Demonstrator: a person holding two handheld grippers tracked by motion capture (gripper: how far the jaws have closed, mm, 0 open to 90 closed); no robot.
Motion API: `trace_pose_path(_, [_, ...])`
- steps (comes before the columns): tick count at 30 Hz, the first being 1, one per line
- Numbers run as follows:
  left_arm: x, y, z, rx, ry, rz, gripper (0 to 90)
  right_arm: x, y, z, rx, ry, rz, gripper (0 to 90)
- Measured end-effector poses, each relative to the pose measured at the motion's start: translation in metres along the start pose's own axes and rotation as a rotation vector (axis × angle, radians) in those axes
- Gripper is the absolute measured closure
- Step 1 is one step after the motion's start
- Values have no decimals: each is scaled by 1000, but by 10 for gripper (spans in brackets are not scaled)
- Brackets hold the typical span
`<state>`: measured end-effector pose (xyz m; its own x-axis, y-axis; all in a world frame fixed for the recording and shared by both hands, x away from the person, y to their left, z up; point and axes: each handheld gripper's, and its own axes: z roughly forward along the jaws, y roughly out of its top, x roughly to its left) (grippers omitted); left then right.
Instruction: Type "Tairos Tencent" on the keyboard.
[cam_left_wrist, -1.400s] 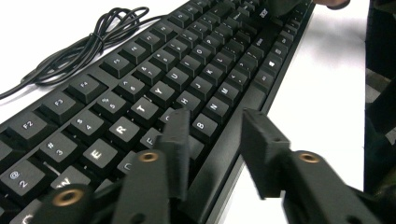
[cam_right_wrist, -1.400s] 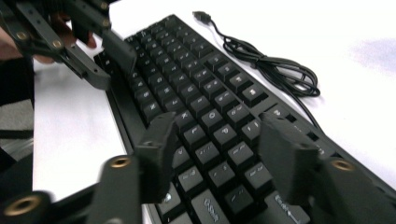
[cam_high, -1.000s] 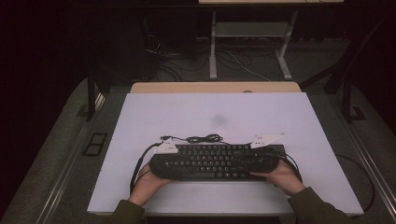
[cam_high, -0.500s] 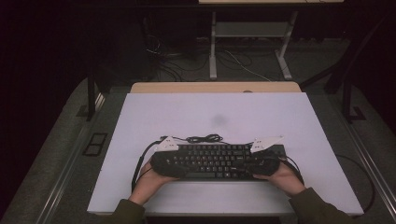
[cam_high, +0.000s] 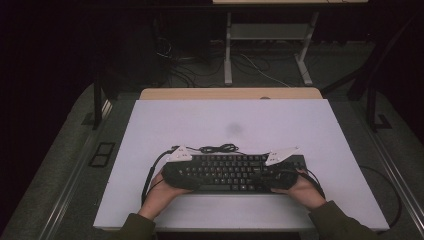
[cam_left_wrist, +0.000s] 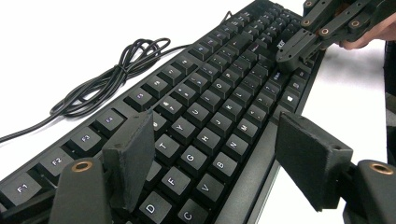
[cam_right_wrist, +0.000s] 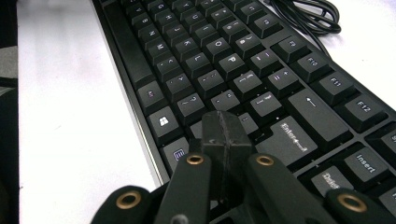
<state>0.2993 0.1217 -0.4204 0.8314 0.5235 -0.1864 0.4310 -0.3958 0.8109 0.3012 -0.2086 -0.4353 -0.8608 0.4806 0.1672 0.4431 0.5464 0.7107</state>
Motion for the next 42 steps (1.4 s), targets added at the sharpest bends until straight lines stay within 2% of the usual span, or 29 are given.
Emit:
trace_pose_path(7, [4,2,-1,-2,21,7,284,-1,-1,2,8,3,-6,895])
trace_pose_path(14, [10,8,2,-11,52,10,337,-1,-1,2,8,5,-1,895])
trace_pose_path(22, [16,12,6,-2,65,16,529,-1,-2,2,8,7,6,895])
trace_pose_path(26, [16,13,9,12,74,27,678,-1,-2,2,7,7,8,895])
trace_pose_path(32, [16,12,14,52,54,32,886,-1,-2,2,6,6,8,895])
trace_pose_path(42, [18,10,22,97,58,36,889,-1,-2,2,5,4,5,895])
